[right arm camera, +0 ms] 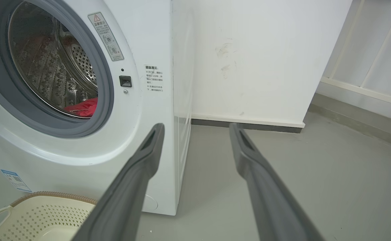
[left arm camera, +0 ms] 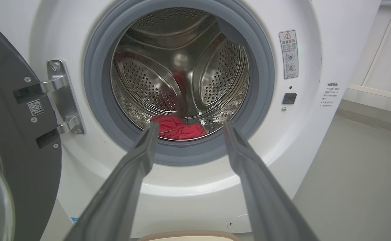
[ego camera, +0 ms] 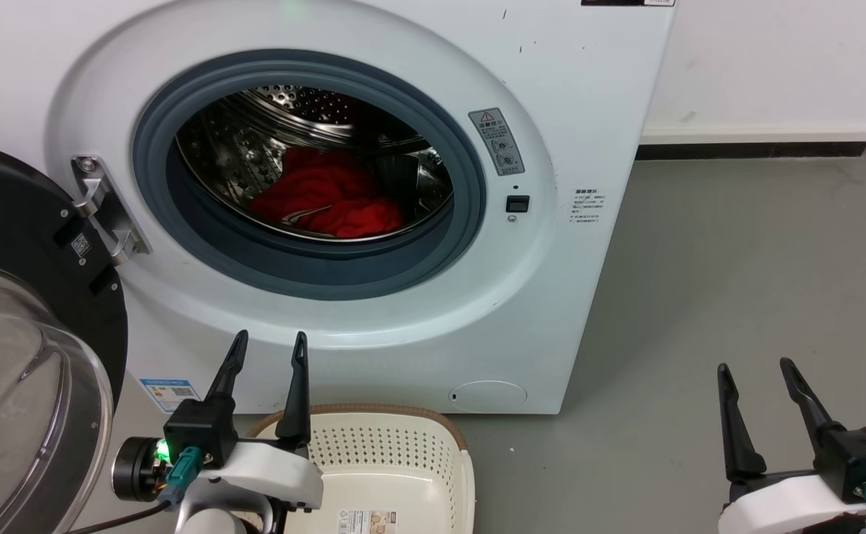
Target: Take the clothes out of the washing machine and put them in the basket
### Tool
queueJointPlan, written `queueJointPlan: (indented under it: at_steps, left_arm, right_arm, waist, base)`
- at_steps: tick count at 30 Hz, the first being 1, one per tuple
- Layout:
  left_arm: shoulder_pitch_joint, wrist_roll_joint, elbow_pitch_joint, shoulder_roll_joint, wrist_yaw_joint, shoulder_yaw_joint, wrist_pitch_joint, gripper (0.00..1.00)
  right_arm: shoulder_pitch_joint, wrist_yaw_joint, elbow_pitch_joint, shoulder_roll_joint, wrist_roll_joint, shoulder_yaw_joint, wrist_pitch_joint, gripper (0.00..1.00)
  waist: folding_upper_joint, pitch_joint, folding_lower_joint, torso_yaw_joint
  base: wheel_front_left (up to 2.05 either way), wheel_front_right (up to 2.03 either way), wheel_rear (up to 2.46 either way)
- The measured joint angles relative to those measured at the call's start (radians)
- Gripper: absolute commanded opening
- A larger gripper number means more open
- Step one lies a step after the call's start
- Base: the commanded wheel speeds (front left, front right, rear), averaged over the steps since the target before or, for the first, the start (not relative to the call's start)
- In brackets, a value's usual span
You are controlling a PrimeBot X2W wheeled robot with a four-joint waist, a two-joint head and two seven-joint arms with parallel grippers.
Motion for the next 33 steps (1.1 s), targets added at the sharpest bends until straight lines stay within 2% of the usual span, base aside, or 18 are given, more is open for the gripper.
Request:
queueJointPlan:
  at_steps: [20, 27, 33]
  left_arm:
    - [-0.020, 0.006, 0.023, 0.000, 0.000, 0.022, 0.000, 1.00]
    - [-0.133, 0.010, 0.070, 0.031, -0.014, 0.040, 0.000, 1.00]
    - [-0.298, 0.010, 0.170, 0.087, -0.030, 0.053, 0.000, 1.00]
  right_arm:
    - [-0.002, 0.000, 0.005, 0.000, 0.016, 0.007, -0.005, 1.00]
    - [-0.042, 0.000, 0.000, 0.000, 0.024, 0.023, -0.009, 1.00]
    - [-0.094, 0.000, 0.007, -0.001, 0.035, 0.035, -0.027, 1.00]
  waist:
    - [0.0000, 0.019, 0.0000, -0.008]
    - [0.0000, 0.079, 0.0001, -0.031]
    - [0.0000, 0.164, 0.0001, -0.071]
  base:
    - [0.00, 0.00, 0.00]
    - [0.00, 0.00, 0.00]
    - [0.00, 0.00, 0.00]
